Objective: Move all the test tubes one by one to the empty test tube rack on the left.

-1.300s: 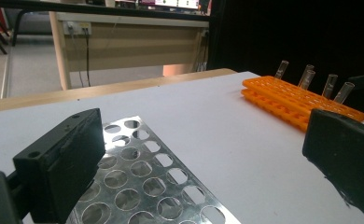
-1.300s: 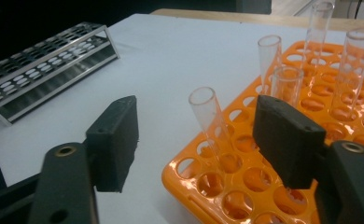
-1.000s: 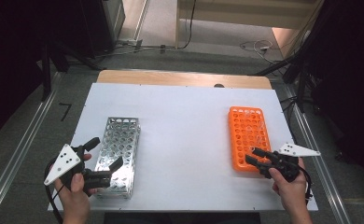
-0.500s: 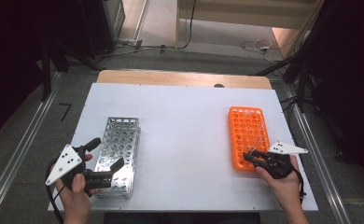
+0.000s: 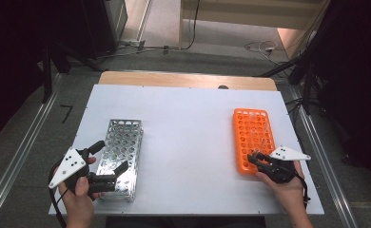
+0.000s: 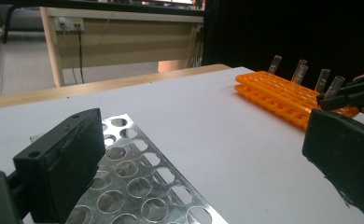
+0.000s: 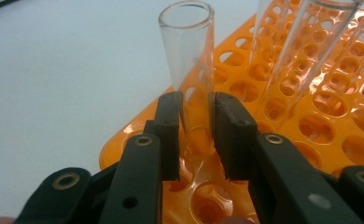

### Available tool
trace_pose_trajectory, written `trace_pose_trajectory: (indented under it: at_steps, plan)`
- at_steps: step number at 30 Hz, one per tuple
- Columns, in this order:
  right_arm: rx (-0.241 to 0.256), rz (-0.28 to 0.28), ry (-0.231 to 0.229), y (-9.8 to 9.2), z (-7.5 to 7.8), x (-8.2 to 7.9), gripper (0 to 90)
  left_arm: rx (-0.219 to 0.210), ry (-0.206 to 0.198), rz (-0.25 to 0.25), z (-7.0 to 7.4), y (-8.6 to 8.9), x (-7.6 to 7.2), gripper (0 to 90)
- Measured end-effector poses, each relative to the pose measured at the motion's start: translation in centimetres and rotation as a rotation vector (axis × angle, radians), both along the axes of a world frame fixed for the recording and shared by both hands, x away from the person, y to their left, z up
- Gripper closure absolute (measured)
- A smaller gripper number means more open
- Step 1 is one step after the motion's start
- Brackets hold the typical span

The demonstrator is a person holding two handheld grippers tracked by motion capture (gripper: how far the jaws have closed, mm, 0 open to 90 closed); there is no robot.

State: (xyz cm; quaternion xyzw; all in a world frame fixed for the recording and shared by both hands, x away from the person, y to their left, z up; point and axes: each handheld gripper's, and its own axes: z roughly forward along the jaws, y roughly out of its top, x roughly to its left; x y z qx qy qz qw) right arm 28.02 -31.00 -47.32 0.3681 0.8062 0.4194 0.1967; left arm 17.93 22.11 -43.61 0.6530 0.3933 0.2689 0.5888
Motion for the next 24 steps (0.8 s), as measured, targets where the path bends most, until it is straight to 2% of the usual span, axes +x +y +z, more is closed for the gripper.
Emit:
trace_pose_trajectory:
  at_steps: [2, 8, 11, 15, 24]
  plan:
    - [-0.006, -0.006, -0.001, -0.1, 0.0, 0.0, 72.9, -0.003, 0.000, 0.000, 0.0, 0.0, 0.0, 0.0]
    - [0.017, -0.008, 0.022, -0.3, 0.1, 0.2, 73.7, 0.004, 0.000, -0.005, 0.0, -0.1, 0.0, 0.0]
    - [0.054, -0.007, 0.029, -0.6, 0.3, 0.3, 73.7, 0.009, 0.000, -0.006, 0.0, -0.1, 0.0, 0.0]
    - [0.068, -0.004, 0.028, -0.8, 0.7, 0.2, 73.8, 0.005, -0.001, -0.006, 0.1, -0.1, 0.0, 0.0]
    - [0.113, -0.011, 0.007, -1.7, 2.6, -0.4, 73.8, 0.008, -0.011, -0.003, 0.3, -0.4, -0.1, 0.0]
